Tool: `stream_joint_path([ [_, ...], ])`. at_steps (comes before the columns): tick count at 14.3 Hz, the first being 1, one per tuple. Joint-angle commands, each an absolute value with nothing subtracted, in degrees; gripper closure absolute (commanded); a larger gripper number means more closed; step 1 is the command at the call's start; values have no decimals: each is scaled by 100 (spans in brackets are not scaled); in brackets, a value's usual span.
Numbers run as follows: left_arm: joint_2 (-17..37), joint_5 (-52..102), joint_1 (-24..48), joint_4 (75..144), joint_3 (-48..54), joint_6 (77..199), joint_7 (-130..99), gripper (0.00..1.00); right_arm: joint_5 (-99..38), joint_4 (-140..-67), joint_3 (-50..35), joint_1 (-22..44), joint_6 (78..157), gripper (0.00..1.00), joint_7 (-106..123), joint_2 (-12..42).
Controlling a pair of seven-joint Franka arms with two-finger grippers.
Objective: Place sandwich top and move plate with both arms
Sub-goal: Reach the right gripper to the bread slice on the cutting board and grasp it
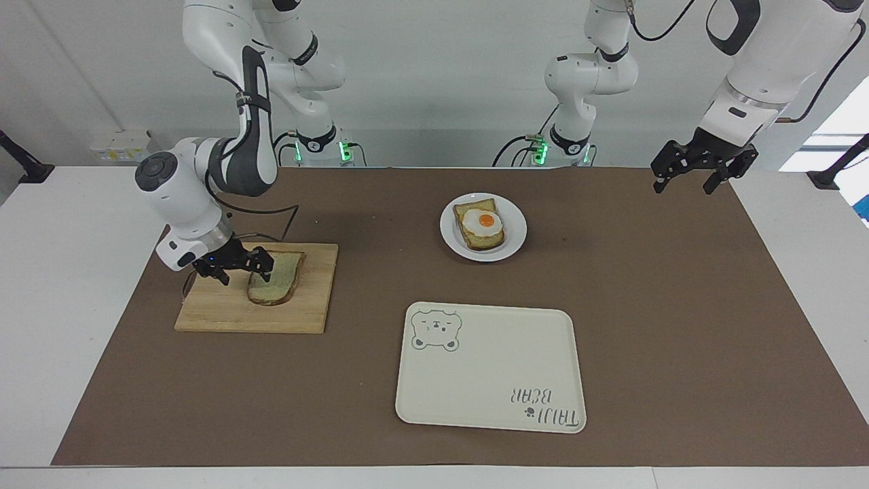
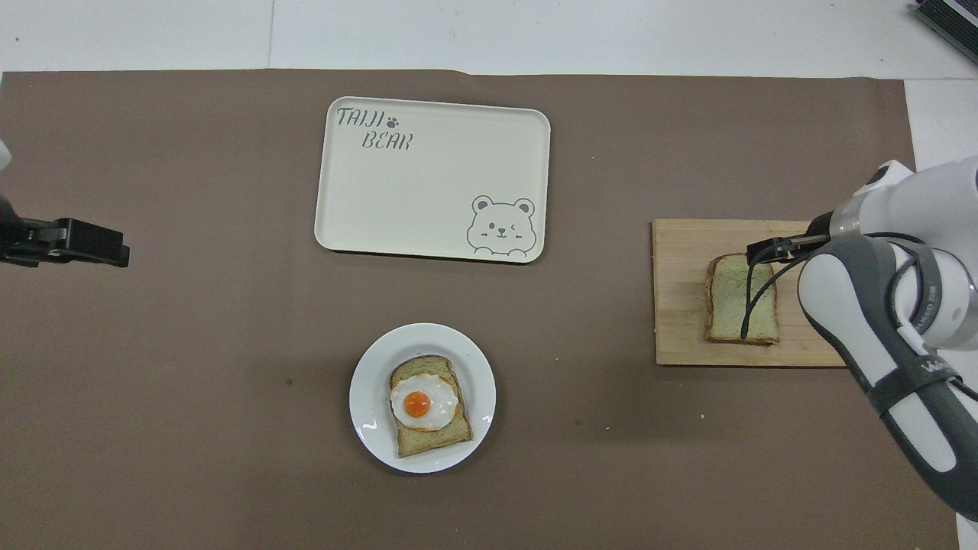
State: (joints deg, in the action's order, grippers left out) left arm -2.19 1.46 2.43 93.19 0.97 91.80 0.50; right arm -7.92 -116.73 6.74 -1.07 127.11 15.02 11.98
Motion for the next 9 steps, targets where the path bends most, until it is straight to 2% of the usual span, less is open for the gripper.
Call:
stream_joint_path([
  [1,-264,132,158,9281,141,9079,18,0,-1386,-11865,633,-281,13025,0,2300,1327],
  [6,-264,123,167,9281,141,9079,18,0,-1828,-11900,633,-299,13034,0,2435,1433],
  [7,-264,123,167,9281,141,9079,18,0,-1828,-11900,642,-281,13034,4,2435,1433],
  [8,-264,132,167,9281,141,9079,18,0,-1828,-11900,633,-264,13034,16,2435,1433],
  [9,-264,132,158,9281,141,9079,18,0,-1828,-11900,642,-246,13034,34,2400,1441],
])
